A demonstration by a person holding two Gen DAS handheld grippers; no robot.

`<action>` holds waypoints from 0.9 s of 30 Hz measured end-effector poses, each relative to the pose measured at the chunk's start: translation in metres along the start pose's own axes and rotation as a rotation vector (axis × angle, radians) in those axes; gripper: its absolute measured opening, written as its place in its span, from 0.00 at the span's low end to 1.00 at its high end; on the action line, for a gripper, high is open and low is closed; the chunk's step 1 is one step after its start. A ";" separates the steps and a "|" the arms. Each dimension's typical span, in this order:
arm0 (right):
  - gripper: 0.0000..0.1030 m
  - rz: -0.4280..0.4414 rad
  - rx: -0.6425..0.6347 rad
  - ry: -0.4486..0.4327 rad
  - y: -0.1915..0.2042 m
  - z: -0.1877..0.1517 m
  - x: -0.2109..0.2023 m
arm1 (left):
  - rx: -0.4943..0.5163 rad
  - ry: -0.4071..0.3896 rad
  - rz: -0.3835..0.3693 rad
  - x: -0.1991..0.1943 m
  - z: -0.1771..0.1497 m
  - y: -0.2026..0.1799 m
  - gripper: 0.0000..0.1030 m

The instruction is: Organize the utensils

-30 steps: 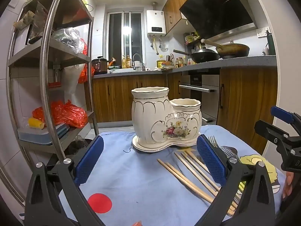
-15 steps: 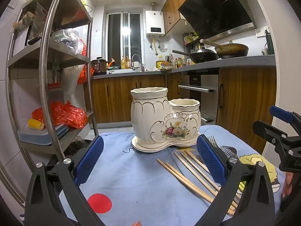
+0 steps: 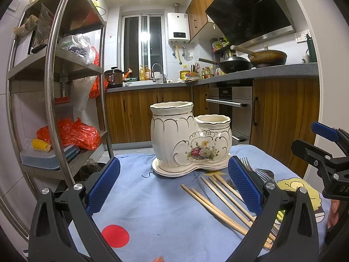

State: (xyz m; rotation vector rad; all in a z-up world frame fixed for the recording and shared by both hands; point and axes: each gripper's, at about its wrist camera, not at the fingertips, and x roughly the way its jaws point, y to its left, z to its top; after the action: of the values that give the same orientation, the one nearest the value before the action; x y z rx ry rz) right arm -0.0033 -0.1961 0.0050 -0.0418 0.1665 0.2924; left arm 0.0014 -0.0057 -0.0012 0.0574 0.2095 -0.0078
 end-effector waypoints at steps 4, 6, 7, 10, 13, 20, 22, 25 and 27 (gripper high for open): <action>0.95 0.000 0.000 0.000 0.000 0.000 0.000 | 0.000 -0.001 0.000 0.000 0.000 -0.001 0.95; 0.95 0.000 -0.001 0.001 0.000 0.000 0.000 | 0.001 -0.001 0.001 0.000 0.000 0.000 0.95; 0.95 0.000 -0.001 0.001 0.000 -0.001 0.000 | 0.001 -0.001 0.001 0.000 0.000 0.000 0.95; 0.95 0.000 -0.001 0.001 0.000 -0.001 0.000 | 0.002 -0.001 0.001 0.000 0.000 -0.001 0.95; 0.95 0.000 -0.001 0.002 0.000 -0.001 0.001 | 0.002 -0.001 0.001 0.000 0.000 -0.001 0.95; 0.95 0.000 0.000 0.003 0.000 -0.002 0.001 | 0.002 0.000 0.001 0.000 -0.001 -0.001 0.95; 0.95 0.000 0.000 0.003 0.000 -0.002 0.002 | 0.002 -0.001 0.000 0.000 0.002 0.000 0.95; 0.95 0.000 -0.001 0.004 0.000 -0.002 0.002 | 0.003 -0.001 0.000 0.000 0.002 -0.001 0.95; 0.95 0.000 -0.001 0.003 -0.001 -0.002 0.002 | 0.003 -0.001 0.001 0.000 0.002 -0.001 0.95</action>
State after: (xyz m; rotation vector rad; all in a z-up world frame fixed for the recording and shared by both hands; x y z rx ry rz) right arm -0.0018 -0.1963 0.0032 -0.0433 0.1694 0.2926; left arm 0.0015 -0.0070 0.0005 0.0604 0.2081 -0.0069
